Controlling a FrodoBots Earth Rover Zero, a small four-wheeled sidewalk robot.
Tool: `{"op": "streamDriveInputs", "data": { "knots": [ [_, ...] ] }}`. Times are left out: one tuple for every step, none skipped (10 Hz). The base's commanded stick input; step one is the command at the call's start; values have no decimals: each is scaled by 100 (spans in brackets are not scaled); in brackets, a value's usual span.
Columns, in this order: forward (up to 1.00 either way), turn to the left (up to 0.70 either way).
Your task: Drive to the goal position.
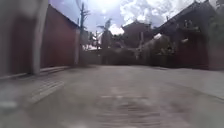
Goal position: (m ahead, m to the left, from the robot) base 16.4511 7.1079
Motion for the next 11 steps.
{"op": "streamDriveInputs", "data": {
  "knots": [
    [100, 0],
    [100, 0],
    [100, 0],
    [100, 0],
    [100, 0],
    [100, 0],
    [100, 0],
    [100, 0],
    [100, 0],
    [100, 0],
    [100, 0]
  ]
}}
